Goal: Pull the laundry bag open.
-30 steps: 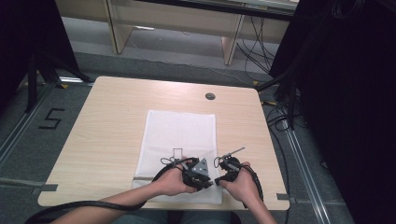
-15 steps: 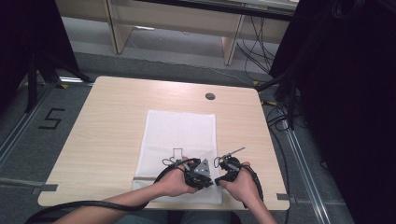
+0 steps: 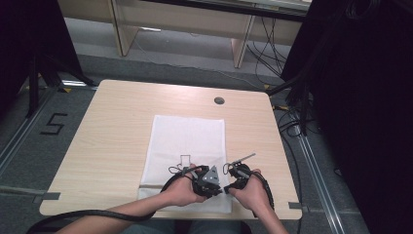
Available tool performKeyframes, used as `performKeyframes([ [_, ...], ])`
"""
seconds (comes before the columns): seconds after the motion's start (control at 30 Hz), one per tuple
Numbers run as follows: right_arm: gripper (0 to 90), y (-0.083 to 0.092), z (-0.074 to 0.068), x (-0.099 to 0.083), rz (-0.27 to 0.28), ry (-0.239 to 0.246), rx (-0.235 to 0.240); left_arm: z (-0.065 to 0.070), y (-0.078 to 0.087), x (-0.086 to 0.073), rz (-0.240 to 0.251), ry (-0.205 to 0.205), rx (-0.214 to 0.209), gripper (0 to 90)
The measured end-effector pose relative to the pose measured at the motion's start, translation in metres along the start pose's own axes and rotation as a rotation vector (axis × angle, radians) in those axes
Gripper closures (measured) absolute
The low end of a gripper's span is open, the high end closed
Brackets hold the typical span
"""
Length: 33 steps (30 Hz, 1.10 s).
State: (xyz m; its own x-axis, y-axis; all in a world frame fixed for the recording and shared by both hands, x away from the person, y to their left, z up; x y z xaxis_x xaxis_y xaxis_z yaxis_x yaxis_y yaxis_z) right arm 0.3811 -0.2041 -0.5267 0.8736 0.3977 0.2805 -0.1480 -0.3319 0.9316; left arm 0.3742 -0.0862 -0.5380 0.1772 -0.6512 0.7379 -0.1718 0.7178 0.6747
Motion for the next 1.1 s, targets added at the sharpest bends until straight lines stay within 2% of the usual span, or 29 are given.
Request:
performKeyframes([
  [0.03,90.0,0.001,-0.001,-0.001,-0.017,-0.026,-0.007,0.001,0.000,0.000,0.004,0.006,-0.003,81.4],
  [0.07,90.0,0.000,-0.001,-0.001,-0.007,-0.029,-0.015,0.000,0.000,0.000,0.001,0.004,0.000,81.4],
  [0.17,90.0,0.000,-0.002,0.000,-0.009,-0.017,-0.011,0.000,0.004,0.001,0.003,0.008,-0.005,81.4],
  [0.23,90.0,0.000,-0.001,-0.001,-0.014,-0.016,-0.011,-0.001,0.005,0.001,-0.001,-0.019,-0.001,81.4],
  [0.33,90.0,0.000,0.000,-0.001,0.000,-0.010,-0.003,0.001,0.006,0.000,0.004,-0.008,0.006,81.4],
  [0.37,90.0,0.001,-0.001,-0.001,-0.016,-0.032,-0.008,0.000,0.006,0.000,0.001,-0.008,0.002,81.4],
  [0.4,90.0,0.001,-0.001,-0.001,-0.013,-0.031,-0.012,0.000,0.007,0.000,0.006,0.001,-0.004,81.4],
  [0.43,90.0,0.000,-0.001,0.000,0.002,-0.009,-0.004,-0.001,0.007,-0.001,0.002,-0.008,0.001,81.4],
  [0.47,90.0,0.000,-0.003,0.000,0.006,-0.032,-0.004,-0.001,0.008,-0.001,0.001,-0.006,-0.002,81.4],
  [0.57,90.0,0.000,-0.003,-0.001,0.002,-0.032,-0.002,-0.001,0.009,-0.001,0.014,0.005,-0.005,81.4],
  [0.6,90.0,0.002,-0.004,-0.002,-0.026,-0.047,0.006,-0.001,0.010,-0.001,0.007,0.001,-0.002,81.4],
  [0.63,90.0,0.002,-0.005,-0.002,-0.026,-0.059,0.003,-0.002,0.010,-0.001,0.008,-0.016,-0.003,81.4],
  [0.7,90.0,0.002,-0.005,-0.002,-0.026,-0.058,0.003,-0.001,0.011,-0.001,0.010,-0.001,-0.006,81.4],
  [0.77,90.0,0.002,-0.004,-0.002,-0.025,-0.047,0.006,-0.001,0.013,-0.001,0.008,-0.011,-0.005,81.4],
  [0.8,90.0,0.002,-0.004,-0.002,-0.023,-0.040,0.006,-0.001,0.013,-0.002,0.010,0.003,-0.007,81.4],
  [0.93,90.0,0.002,-0.004,-0.002,-0.020,-0.047,0.003,-0.001,0.015,-0.002,0.010,-0.001,-0.008,81.4],
  [0.97,90.0,0.002,-0.004,-0.002,-0.018,-0.046,0.005,-0.002,0.016,-0.002,0.009,-0.019,-0.006,81.4],
  [1.0,90.0,0.002,-0.004,-0.002,-0.023,-0.054,0.003,-0.001,0.016,-0.002,0.011,0.001,-0.007,81.4],
  [1.1,90.0,0.002,-0.004,-0.002,-0.013,-0.045,0.008,-0.002,0.018,-0.002,0.009,-0.003,-0.007,81.4],
])
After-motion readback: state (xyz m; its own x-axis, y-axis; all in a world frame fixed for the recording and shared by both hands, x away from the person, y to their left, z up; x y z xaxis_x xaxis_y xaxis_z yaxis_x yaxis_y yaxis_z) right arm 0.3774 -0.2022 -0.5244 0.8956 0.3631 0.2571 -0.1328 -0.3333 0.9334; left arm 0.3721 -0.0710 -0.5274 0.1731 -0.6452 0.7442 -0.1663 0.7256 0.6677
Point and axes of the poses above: each handheld gripper's, and its own axes: y roughly backward along the jaws, x roughly out of its top, z roughly to its right, the point moved 5 cm from there along -y, roughly forward along the jaws, and after that the axes turned 1 degree about x, right-handed, at the moved point
